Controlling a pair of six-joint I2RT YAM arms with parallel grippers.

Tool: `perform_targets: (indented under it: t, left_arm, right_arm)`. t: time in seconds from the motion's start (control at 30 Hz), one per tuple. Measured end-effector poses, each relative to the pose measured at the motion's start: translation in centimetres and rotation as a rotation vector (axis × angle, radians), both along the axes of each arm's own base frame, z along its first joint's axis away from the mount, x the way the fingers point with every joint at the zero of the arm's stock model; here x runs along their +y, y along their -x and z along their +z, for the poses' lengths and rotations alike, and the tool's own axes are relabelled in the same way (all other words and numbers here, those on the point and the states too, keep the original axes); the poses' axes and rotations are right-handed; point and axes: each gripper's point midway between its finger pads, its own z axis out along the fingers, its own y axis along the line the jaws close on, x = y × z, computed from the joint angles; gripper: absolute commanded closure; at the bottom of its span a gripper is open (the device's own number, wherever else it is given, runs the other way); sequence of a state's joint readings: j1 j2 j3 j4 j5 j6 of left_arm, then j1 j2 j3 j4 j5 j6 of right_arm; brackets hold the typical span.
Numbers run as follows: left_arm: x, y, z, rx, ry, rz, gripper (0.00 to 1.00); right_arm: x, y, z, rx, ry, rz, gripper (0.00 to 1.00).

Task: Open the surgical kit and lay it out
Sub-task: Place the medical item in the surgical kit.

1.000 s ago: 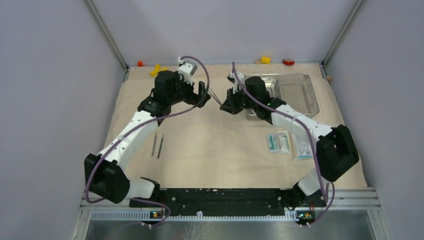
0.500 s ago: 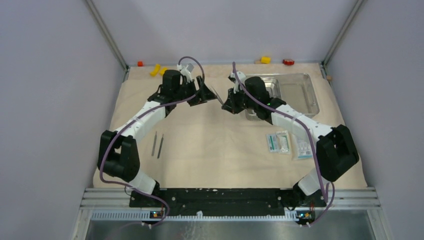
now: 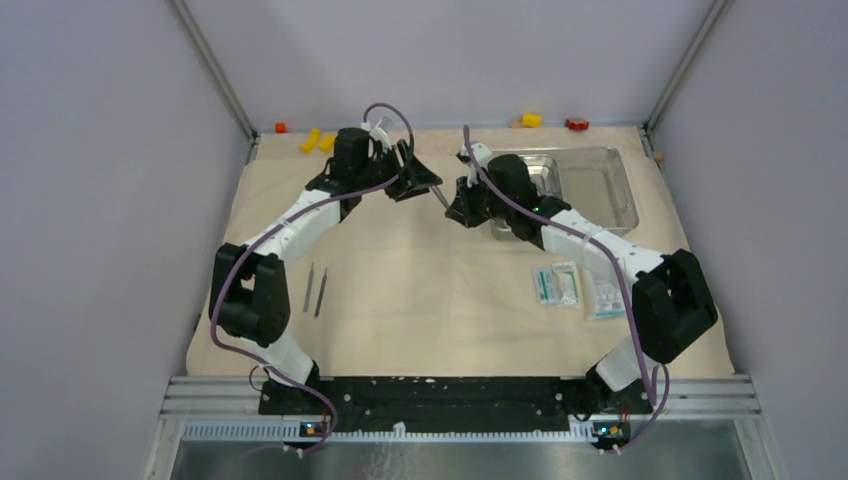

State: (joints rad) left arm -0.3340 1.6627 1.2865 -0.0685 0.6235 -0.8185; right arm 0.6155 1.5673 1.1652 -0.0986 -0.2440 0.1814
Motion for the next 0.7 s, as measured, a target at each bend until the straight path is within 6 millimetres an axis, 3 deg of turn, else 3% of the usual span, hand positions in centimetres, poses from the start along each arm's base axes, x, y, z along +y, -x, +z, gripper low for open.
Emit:
perform_targets:
  t: [0.3, 0.7]
  left_arm:
    - [-0.6, -0.2, -1.4, 0.037, -0.01, -0.005, 0.46]
    - [-0.7, -0.3, -1.4, 0.044, -0.002, 0.001, 0.61]
  right_arm:
    - [-0.1, -0.1, -0.3, -0.005, 0.015, -0.012, 1.0]
    - [0.3, 0.0, -0.7, -0.003, 0.028, -0.014, 1.0]
